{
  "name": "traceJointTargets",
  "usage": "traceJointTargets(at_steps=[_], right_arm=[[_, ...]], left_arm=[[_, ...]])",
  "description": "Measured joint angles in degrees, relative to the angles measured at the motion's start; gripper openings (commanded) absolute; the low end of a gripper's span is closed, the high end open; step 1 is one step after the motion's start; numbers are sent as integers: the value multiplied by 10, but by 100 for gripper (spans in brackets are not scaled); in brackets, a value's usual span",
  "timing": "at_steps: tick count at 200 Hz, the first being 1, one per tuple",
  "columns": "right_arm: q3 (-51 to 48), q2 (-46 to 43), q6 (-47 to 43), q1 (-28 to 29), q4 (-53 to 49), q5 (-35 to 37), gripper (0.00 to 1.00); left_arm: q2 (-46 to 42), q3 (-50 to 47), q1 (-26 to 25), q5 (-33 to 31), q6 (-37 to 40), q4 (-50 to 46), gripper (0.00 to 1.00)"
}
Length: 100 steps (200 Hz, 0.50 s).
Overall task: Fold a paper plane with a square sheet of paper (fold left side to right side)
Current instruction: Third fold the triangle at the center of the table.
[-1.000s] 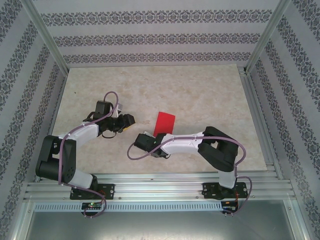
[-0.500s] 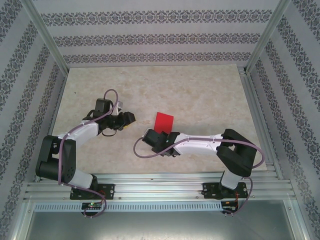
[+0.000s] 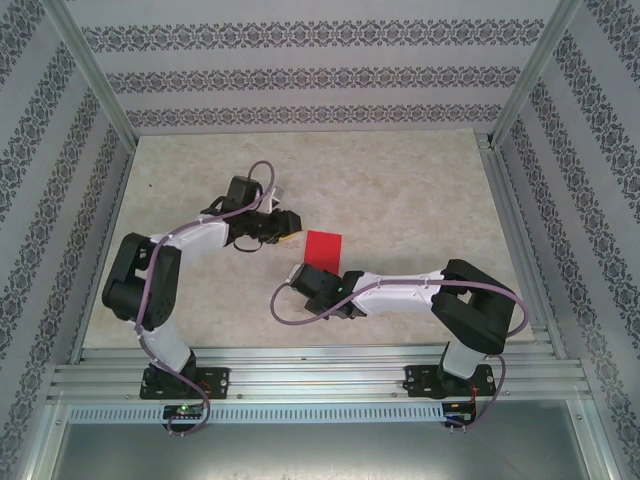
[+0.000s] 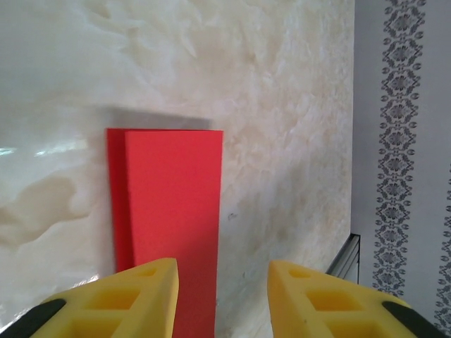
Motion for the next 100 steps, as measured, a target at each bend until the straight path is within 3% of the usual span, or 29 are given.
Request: traceJointTargets(at_steps=[50, 100], right_arm=[[-17, -9, 0, -4, 13, 0, 0], [-17, -9, 2, -12, 14, 0, 4]], left_arm=[[120, 114, -62, 3, 7, -10, 35], [168, 123, -71, 2, 14, -22, 34]])
